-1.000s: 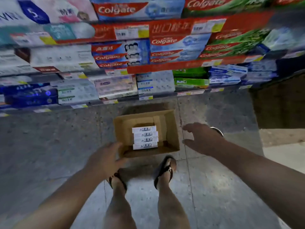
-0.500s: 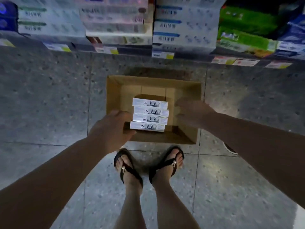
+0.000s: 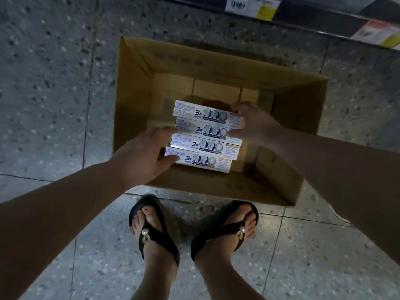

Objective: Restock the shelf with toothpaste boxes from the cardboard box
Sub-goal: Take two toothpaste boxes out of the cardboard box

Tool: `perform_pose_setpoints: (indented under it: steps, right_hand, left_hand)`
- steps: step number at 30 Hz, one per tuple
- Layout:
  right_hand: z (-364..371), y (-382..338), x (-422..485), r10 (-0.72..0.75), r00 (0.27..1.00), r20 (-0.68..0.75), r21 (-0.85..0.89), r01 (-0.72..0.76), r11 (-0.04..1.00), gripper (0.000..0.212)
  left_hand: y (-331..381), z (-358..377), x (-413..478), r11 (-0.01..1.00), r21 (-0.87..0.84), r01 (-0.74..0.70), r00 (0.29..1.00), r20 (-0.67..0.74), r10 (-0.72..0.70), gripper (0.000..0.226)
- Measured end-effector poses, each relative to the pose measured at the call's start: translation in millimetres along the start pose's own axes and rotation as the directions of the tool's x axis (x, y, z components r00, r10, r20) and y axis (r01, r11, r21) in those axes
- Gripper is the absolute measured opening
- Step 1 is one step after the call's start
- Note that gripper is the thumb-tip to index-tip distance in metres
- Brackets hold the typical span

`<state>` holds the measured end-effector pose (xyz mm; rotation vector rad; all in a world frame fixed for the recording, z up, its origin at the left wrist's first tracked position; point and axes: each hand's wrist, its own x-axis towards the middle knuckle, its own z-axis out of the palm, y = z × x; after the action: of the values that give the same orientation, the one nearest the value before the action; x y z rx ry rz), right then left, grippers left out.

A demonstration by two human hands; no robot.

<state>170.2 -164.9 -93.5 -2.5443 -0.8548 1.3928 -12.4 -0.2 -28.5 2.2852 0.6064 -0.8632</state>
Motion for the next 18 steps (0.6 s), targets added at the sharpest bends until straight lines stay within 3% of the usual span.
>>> perform_pose_setpoints:
  steps: [7, 10, 14, 18]
  right_hand:
    - [19, 15, 29, 0.021, 0.998, 0.060, 0.034, -0.023, 0.999, 0.095]
    - [25, 15, 29, 0.021, 0.999, 0.024, 0.052, -0.023, 0.998, 0.087]
    - [18, 13, 13, -0.025, 0.992, -0.127, 0.047, 0.031, 0.998, 0.063]
    - [-3, 11, -20, -0.019, 0.970, -0.243, 0.251, 0.082, 0.964, 0.047]
  left_hand:
    - [-20, 12, 24, 0.999, -0.039, 0.008, 0.999, -0.041, -0.009, 0.059]
    - [-24, 13, 33, 0.997, -0.073, 0.036, 0.998, -0.047, -0.039, 0.057]
    - [-24, 12, 38, 0.993, -0.100, 0.061, 0.997, -0.044, -0.066, 0.056]
    - [-18, 8, 43, 0.998, -0.047, 0.046, 0.997, -0.053, -0.048, 0.058]
